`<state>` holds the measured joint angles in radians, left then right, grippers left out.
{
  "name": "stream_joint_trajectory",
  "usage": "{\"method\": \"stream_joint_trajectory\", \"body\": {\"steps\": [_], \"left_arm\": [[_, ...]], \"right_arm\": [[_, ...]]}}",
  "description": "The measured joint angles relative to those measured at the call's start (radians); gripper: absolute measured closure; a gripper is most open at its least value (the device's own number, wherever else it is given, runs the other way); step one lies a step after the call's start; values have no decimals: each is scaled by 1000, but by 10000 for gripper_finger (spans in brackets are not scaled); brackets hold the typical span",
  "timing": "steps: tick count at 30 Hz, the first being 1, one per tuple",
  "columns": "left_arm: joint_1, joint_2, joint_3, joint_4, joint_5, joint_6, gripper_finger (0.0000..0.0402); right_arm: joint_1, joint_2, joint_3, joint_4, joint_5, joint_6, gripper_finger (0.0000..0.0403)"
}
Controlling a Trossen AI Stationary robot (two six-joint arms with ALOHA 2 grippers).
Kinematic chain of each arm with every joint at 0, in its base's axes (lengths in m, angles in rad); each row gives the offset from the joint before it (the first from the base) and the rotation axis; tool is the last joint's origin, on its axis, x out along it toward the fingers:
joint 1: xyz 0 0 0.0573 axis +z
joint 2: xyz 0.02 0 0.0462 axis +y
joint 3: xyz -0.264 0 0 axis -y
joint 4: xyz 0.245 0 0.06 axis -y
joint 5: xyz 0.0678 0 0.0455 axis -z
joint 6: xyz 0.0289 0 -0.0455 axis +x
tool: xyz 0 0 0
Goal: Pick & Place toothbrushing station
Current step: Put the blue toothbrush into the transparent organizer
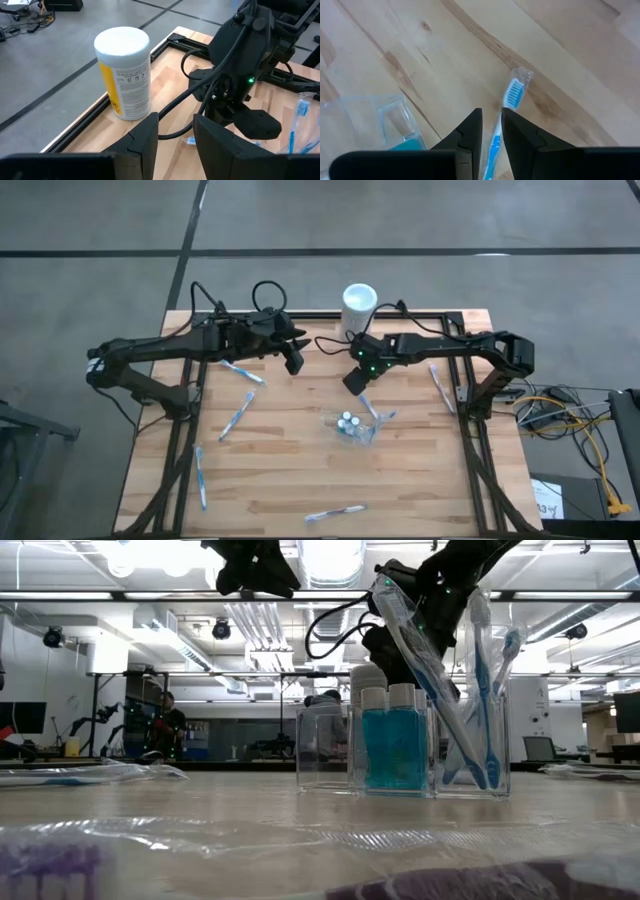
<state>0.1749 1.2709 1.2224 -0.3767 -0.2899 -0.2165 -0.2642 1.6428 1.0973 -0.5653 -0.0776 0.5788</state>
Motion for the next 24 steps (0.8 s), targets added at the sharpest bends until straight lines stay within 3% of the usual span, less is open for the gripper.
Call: {"method": "stream_joint_trajectory", "body": {"steps": [6, 14, 18, 24], "left_arm": [[0, 0, 0, 0, 0, 0, 273], [0, 0, 0, 0, 0, 0, 273], [0, 0, 0, 0, 0, 0, 273], [0, 0, 0, 0, 0, 0, 273]], "right_arm": [[0, 2, -27, 18, -1, -1, 327], [-2, 2, -60, 27, 0, -1, 256], [-2, 2, -69, 119, 2, -1, 218], [-2, 40, -73, 194, 27, 38, 200]]}}
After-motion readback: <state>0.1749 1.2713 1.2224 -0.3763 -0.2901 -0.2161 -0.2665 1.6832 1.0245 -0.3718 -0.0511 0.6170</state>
